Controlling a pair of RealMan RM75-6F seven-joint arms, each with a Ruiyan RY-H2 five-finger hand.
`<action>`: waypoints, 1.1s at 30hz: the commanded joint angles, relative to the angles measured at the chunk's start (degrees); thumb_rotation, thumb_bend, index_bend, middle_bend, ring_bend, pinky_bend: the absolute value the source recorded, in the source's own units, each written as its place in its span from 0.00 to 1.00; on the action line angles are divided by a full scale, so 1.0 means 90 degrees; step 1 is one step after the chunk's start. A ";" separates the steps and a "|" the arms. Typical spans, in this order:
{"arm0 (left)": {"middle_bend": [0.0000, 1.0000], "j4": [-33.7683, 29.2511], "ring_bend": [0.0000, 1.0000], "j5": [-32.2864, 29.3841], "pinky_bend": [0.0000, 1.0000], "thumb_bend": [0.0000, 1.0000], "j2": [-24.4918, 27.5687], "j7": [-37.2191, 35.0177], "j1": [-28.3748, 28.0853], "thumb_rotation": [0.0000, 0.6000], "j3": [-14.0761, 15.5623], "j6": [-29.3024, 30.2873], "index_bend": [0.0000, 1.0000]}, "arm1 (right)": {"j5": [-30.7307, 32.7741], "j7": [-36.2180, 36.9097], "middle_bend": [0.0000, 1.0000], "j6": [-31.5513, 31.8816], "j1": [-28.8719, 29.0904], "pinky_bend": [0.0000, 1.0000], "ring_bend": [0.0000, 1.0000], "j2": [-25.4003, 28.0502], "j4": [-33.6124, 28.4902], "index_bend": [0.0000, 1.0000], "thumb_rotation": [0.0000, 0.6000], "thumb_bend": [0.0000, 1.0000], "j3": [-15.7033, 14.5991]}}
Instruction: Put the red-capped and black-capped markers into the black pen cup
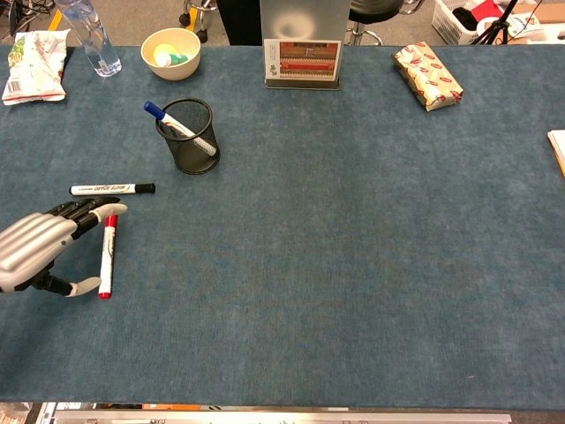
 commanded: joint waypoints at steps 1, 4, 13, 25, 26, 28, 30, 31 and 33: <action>0.00 0.0032 0.00 -0.0033 0.09 0.23 -0.0037 -0.0016 -0.0023 1.00 0.0003 -0.0048 0.00 | 0.0006 0.0009 0.26 0.0004 -0.0003 0.41 0.17 0.0002 0.0001 0.24 1.00 0.00 0.0004; 0.00 0.0052 0.00 -0.0051 0.09 0.23 -0.0078 -0.0037 -0.0045 1.00 0.0001 -0.0079 0.00 | 0.0019 0.0019 0.26 -0.0001 -0.0004 0.41 0.17 0.0005 0.0004 0.24 1.00 0.00 0.0010; 0.00 -0.0082 0.00 0.0100 0.09 0.23 -0.0164 -0.0032 -0.0176 1.00 -0.0028 -0.0032 0.00 | 0.0029 0.0013 0.26 -0.0030 0.0002 0.41 0.17 0.0012 -0.0002 0.24 1.00 0.00 0.0010; 0.00 -0.0420 0.00 0.0052 0.09 0.23 0.0064 0.0342 -0.0254 1.00 -0.0080 0.0025 0.00 | 0.0041 -0.0017 0.26 -0.0065 0.0008 0.41 0.17 0.0013 -0.0013 0.24 1.00 0.00 0.0007; 0.00 -0.0445 0.00 0.0046 0.09 0.23 0.0096 0.0374 -0.0249 1.00 -0.0076 0.0036 0.00 | 0.0041 -0.0017 0.26 -0.0068 0.0008 0.41 0.17 0.0015 -0.0014 0.24 1.00 0.00 0.0005; 0.00 -0.0503 0.00 0.0043 0.09 0.22 0.0173 0.0465 -0.0236 1.00 -0.0062 0.0068 0.00 | 0.0036 -0.0022 0.26 -0.0070 0.0008 0.41 0.17 0.0015 -0.0018 0.24 1.00 0.00 0.0002; 0.00 -0.0557 0.00 0.0023 0.09 0.22 0.0233 0.0525 -0.0231 1.00 -0.0053 0.0071 0.00 | 0.0038 -0.0025 0.26 -0.0073 0.0008 0.41 0.17 0.0016 -0.0023 0.24 1.00 0.00 0.0001; 0.00 -0.0589 0.00 0.0010 0.09 0.22 0.0270 0.0567 -0.0228 1.00 -0.0046 0.0068 0.00 | 0.0039 -0.0028 0.26 -0.0072 0.0007 0.41 0.17 0.0017 -0.0027 0.24 1.00 0.00 0.0002; 0.00 -0.0633 0.00 -0.0012 0.09 0.22 0.0320 0.0639 -0.0222 1.00 -0.0026 0.0053 0.00 | 0.0036 -0.0033 0.26 -0.0070 0.0004 0.41 0.17 0.0019 -0.0032 0.24 1.00 0.00 0.0000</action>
